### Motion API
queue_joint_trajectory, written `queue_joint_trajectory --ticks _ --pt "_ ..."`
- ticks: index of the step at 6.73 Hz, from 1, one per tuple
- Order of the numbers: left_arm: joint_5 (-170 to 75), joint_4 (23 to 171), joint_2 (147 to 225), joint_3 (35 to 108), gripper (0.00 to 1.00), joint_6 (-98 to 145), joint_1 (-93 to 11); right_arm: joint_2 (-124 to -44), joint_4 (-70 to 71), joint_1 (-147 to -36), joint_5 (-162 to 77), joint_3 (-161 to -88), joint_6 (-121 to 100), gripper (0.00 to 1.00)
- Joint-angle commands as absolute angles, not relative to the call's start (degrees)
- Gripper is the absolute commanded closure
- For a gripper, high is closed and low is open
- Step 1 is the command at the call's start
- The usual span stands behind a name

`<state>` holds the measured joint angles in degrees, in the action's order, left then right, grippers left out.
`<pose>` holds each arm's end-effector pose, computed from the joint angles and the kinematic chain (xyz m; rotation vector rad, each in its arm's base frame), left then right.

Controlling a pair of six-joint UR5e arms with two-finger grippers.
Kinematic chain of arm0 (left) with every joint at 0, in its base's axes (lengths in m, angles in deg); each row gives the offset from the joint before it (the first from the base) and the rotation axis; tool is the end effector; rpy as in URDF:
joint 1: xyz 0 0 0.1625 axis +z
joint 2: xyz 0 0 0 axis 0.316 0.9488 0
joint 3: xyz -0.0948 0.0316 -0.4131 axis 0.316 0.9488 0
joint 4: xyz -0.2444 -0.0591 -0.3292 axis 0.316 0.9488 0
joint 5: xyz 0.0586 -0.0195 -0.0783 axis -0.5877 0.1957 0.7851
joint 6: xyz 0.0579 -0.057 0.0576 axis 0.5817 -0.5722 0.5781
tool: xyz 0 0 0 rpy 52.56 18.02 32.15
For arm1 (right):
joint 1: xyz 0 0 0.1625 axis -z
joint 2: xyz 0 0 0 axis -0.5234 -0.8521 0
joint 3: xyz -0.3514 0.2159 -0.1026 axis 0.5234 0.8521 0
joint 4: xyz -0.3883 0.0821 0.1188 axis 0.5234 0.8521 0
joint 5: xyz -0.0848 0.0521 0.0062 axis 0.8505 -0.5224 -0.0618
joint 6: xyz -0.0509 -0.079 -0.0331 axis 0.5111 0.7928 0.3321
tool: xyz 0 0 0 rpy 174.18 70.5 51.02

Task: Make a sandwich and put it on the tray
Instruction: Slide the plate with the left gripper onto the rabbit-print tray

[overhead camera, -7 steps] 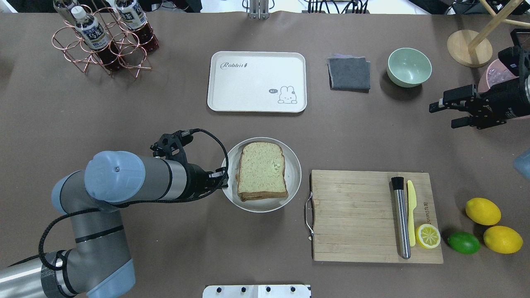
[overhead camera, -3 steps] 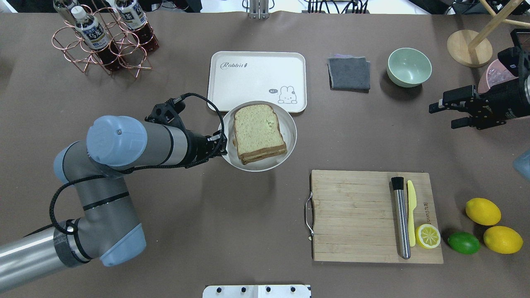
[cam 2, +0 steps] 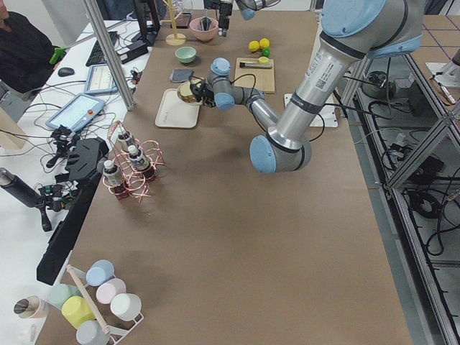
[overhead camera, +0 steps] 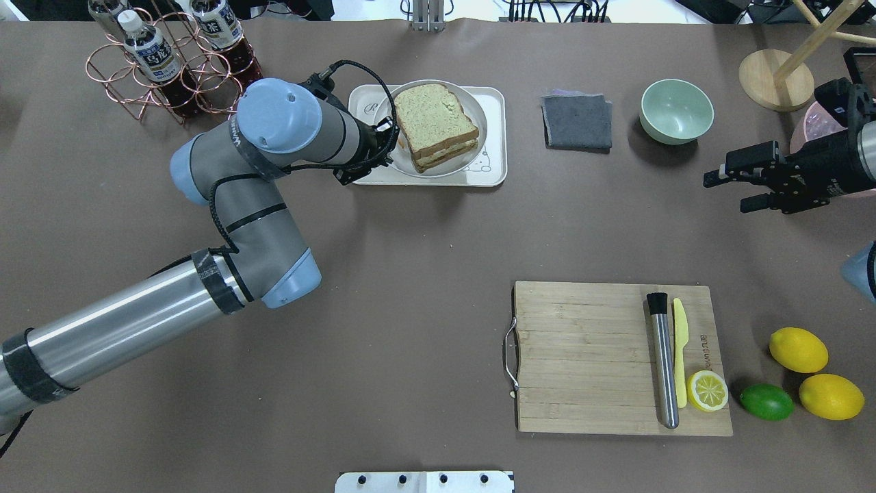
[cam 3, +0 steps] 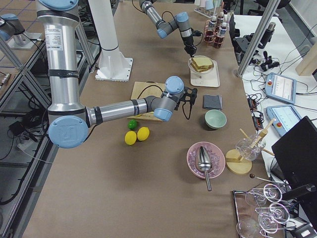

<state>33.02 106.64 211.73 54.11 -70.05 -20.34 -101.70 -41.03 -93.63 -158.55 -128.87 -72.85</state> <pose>0.5355 -0.5744 0.2252 0.0166 1.1635 -0.7657 -0.1855 -0.4736 0.4600 0.0197 -1.2916 0.2765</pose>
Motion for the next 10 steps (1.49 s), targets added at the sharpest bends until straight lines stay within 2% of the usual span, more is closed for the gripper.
queue_joint_trajectory --ticks 1,4,7,8,9,10 --pt "32.7 110.7 214.0 47.0 1.0 -70.9 -21.5 -101.1 -41.0 -93.4 -158.2 -128.7 -72.9 0.0" --pt "30.9 114.6 214.1 42.8 1.0 -73.0 -20.1 -100.9 -41.0 -93.4 -158.2 -128.4 -72.9 0.0" --pt "30.3 114.7 214.3 42.9 0.97 -73.0 -19.1 -100.8 -41.0 -93.5 -158.2 -128.3 -72.9 0.0" --pt "30.0 114.7 214.3 43.0 0.25 -72.5 -19.1 -100.7 -40.9 -93.6 -158.3 -128.3 -72.9 0.0" --pt "30.1 114.8 214.3 43.0 0.03 -72.5 -19.5 -100.5 -40.8 -93.6 -158.4 -128.2 -72.8 0.0" --pt "30.6 114.8 214.1 43.2 0.03 -72.4 -20.6 -100.0 -40.4 -93.6 -158.4 -128.1 -72.8 0.0"
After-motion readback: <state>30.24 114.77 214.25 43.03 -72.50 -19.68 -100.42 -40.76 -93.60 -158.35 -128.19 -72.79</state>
